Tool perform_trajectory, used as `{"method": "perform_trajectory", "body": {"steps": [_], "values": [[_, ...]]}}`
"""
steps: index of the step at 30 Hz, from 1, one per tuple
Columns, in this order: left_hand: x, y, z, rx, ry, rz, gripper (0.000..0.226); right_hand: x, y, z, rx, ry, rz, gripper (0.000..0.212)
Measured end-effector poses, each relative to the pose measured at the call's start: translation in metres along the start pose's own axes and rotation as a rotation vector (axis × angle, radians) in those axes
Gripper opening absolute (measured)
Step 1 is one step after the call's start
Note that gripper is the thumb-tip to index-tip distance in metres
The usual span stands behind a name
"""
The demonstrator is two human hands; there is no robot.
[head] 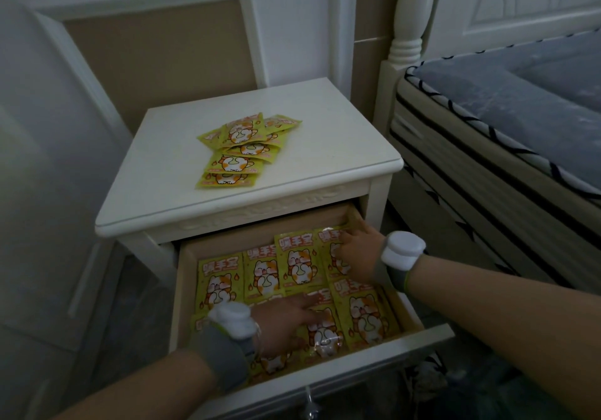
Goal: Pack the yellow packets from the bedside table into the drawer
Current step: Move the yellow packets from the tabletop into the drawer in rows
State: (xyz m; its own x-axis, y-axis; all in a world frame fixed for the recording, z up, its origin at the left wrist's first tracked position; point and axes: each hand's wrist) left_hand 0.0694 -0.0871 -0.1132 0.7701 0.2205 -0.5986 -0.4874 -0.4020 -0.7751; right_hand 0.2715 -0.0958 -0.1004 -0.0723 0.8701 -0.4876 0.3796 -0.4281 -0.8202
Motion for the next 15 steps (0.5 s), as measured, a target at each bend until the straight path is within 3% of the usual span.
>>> {"method": "perform_trajectory", "body": {"steps": [5,8,11,15], "values": [[-0.001,-0.012,0.005,0.04,-0.012,0.01,0.052,0.009,-0.016,0.001,0.024,0.019,-0.099,0.031],[-0.011,-0.033,0.015,-0.005,-0.078,-0.035,0.045,0.008,-0.041,-0.001,0.207,-0.007,-0.147,0.029],[-0.033,-0.064,0.034,-0.087,-0.143,-0.197,0.039,0.004,-0.07,-0.004,0.374,-0.016,-0.328,0.03],[-0.077,-0.105,0.056,-0.226,-0.254,-0.496,0.03,-0.006,-0.103,-0.002,0.396,-0.016,-0.609,0.03]]}}
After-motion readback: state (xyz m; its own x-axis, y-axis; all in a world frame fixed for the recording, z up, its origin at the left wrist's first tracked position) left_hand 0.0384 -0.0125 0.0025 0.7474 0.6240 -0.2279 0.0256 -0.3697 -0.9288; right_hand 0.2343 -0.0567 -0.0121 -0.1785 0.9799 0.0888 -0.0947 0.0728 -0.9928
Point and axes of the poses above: each hand's wrist, its own x-axis towards the middle knuckle, its own y-axis out of the palm, z = x × y, and after that the axes turned 9 degrees about z, right-handed
